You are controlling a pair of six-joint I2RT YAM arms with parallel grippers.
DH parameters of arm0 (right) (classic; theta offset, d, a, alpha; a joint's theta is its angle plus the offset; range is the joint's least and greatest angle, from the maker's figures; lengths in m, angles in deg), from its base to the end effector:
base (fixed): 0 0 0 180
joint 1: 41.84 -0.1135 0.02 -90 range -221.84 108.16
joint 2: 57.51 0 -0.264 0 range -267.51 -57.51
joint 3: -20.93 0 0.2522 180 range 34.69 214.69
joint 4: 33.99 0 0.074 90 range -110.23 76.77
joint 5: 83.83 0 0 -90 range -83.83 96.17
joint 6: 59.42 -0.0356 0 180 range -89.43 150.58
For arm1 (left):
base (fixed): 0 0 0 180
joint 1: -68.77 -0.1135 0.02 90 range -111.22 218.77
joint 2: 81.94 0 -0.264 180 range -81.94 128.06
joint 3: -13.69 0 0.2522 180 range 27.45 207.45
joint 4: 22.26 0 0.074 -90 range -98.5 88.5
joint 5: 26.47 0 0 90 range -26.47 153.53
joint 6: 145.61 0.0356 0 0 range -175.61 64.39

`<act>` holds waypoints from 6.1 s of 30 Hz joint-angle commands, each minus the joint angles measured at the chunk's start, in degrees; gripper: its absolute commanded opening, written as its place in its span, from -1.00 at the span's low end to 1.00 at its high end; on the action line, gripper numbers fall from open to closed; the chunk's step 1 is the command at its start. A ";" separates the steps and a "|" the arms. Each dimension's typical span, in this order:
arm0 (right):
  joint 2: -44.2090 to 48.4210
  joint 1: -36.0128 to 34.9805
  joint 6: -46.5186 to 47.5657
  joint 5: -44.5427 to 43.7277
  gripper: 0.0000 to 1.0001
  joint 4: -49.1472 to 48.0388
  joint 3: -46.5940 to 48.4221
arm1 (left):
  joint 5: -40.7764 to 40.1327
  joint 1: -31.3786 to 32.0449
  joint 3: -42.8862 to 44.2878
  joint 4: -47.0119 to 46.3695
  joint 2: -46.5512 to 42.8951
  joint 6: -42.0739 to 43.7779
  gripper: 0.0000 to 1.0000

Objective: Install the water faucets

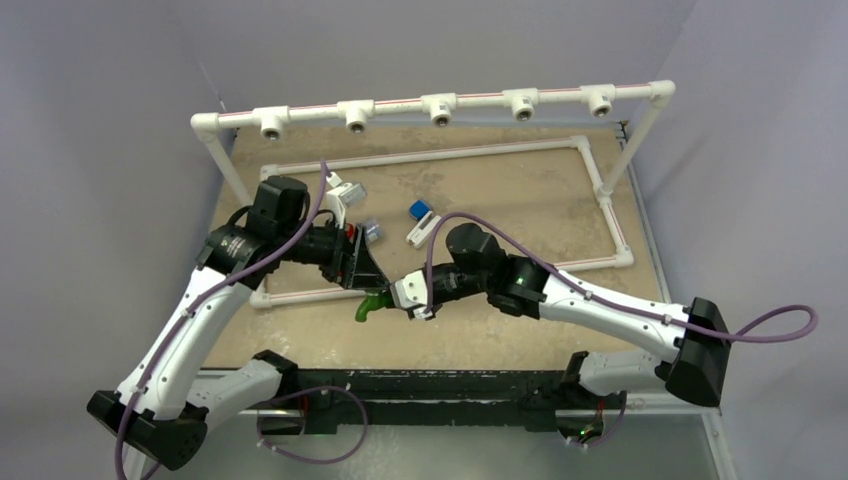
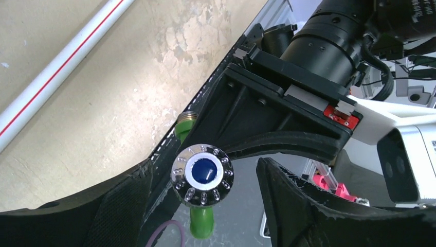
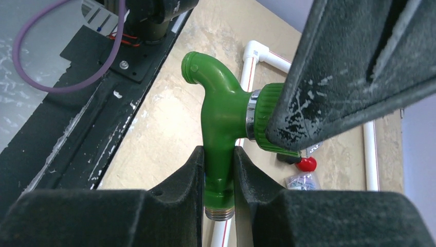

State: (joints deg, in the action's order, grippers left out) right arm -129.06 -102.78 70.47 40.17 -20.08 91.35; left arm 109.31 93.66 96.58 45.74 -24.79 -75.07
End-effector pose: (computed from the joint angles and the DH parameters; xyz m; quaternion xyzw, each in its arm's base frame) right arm 0.1228 0.2619 0.3321 -0.6982 0.3465 0.3344 0.5297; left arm 0.1499 -0.0977 0.3784 0.1971 0.8341 -0.4701 0.2110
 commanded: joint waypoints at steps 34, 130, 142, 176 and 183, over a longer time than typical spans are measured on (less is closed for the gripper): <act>-0.62 -1.44 0.93 -1.04 -1.00 3.53 5.80 | 3.73 0.23 -1.89 2.41 2.08 2.54 -0.62; -22.37 -19.82 -37.38 -59.04 0.06 -28.12 13.74 | -61.66 0.25 9.75 25.07 -2.35 -52.44 -1.00; -25.62 -19.82 -37.48 -58.74 -0.26 -27.17 16.13 | -62.30 0.16 9.41 26.36 -2.05 -53.80 -1.00; -10.10 -20.00 -47.37 -61.14 -1.00 -25.68 -0.46 | -54.90 0.17 7.97 13.35 -8.99 -44.42 0.46; -0.53 -19.80 -50.30 -58.64 -1.00 -25.73 -7.35 | -44.47 0.21 3.15 3.60 -13.04 -36.42 0.49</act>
State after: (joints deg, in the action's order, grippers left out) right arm -135.42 -122.45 23.18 -19.59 -43.19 86.24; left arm 57.62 93.92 102.13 57.08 -36.47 -117.65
